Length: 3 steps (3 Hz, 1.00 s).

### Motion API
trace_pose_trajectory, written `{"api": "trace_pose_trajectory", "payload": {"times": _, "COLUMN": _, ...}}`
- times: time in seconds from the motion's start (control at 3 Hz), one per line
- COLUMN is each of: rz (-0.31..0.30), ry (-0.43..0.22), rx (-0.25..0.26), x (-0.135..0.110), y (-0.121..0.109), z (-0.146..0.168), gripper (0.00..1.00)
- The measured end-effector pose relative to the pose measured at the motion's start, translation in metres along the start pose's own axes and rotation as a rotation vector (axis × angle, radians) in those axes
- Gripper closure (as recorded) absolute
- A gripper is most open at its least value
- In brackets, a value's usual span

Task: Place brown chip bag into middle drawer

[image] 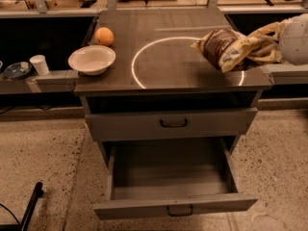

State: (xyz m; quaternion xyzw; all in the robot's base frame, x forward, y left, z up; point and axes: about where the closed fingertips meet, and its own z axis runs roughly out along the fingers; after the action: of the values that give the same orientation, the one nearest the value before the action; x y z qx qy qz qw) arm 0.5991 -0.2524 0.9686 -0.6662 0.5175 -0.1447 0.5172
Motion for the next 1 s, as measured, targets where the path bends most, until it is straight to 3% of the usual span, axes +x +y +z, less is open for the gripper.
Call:
{"api": "trace_pose_trajectory", "payload": {"times": 0.33, "rz": -0.026, "ry": -0.082, "rx": 0.062, "x": -0.029, "y": -0.009, "z": -0.025, "gripper": 1.0}}
{"api": "trace_pose_trajectory", "payload": {"times": 0.67, "rz": -0.124, "ry": -0.214, "rx": 0.055, "x": -0.054, "y": 0.0, "z": -0.017, "gripper": 1.0}}
{"api": "trace_pose_trajectory", "payload": {"times": 1.0, "rz": -0.278, "ry": -0.636, "rx": 0.083, "x": -0.123, "y": 0.019, "z": 0.003, "gripper": 1.0}}
